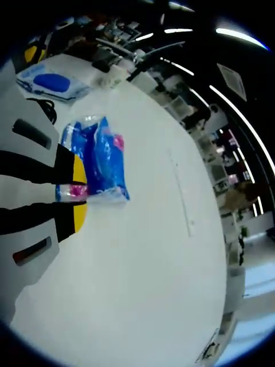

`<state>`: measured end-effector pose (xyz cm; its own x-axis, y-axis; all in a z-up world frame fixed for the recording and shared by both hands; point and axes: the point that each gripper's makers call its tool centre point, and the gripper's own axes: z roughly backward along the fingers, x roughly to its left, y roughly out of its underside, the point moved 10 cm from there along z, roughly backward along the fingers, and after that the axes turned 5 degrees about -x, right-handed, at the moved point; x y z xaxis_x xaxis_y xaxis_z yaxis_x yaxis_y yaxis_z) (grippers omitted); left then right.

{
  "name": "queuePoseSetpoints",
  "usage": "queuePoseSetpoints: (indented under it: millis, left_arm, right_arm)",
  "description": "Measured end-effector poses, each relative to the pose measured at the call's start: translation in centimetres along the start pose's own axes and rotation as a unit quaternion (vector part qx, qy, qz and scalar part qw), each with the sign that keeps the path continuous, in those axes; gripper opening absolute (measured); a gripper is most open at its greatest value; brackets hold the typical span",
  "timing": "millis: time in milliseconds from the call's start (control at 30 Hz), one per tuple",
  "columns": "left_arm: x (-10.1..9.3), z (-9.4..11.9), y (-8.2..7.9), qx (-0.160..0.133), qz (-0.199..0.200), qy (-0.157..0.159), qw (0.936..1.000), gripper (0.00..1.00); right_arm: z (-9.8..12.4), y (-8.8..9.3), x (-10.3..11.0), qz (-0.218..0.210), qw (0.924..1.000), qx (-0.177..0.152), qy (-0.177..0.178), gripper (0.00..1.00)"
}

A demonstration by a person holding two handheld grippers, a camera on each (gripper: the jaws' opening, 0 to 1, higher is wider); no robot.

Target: Arrange the tabletop items into an orderly group along one side of the table until the central work area is clear of visible clutter.

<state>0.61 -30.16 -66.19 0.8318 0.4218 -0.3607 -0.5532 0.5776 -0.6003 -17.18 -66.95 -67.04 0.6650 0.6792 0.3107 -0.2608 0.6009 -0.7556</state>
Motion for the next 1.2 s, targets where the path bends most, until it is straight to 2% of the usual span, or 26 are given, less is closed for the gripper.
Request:
queuePoseSetpoints:
  millis: [433, 567, 767, 867, 967, 1100, 1200]
  left_arm:
    - [-0.3, -0.5, 0.3, 0.017, 0.000, 0.004, 0.9999, 0.25]
    - [-0.1, -0.5, 0.6, 0.019, 0.005, 0.003, 0.9998, 0.24]
    - [0.1, -0.7, 0.8, 0.022, 0.015, 0.002, 0.9996, 0.24]
    - [0.1, -1.0, 0.9, 0.032, 0.009, 0.002, 0.9994, 0.24]
    - [0.0, -1.0, 0.8, 0.032, 0.006, 0.005, 0.9995, 0.24]
    - [0.5, -0.6, 0.9, 0.026, 0.011, 0.006, 0.9996, 0.24]
    - [0.9, -0.6, 1.1, 0.025, 0.022, 0.002, 0.9994, 0.24]
  right_arm:
    - [1.9, 1.0, -0.3, 0.013, 0.9999, -0.005, -0.004, 0.12]
    - [2.3, 1.2, 0.2, 0.022, 0.9997, -0.002, -0.008, 0.13]
    - [2.4, 1.6, 2.0, 0.059, 0.9979, 0.006, -0.025, 0.13]
    - [2.0, 1.7, 3.5, 0.091, 0.9948, 0.007, -0.045, 0.13]
    - [1.7, 2.0, 4.8, 0.103, 0.9927, 0.017, -0.060, 0.13]
    - [0.5, 2.0, 7.7, 0.168, 0.9790, 0.036, -0.110, 0.14]
    - [-0.6, 1.6, 9.1, 0.201, 0.9687, 0.042, -0.139, 0.15]
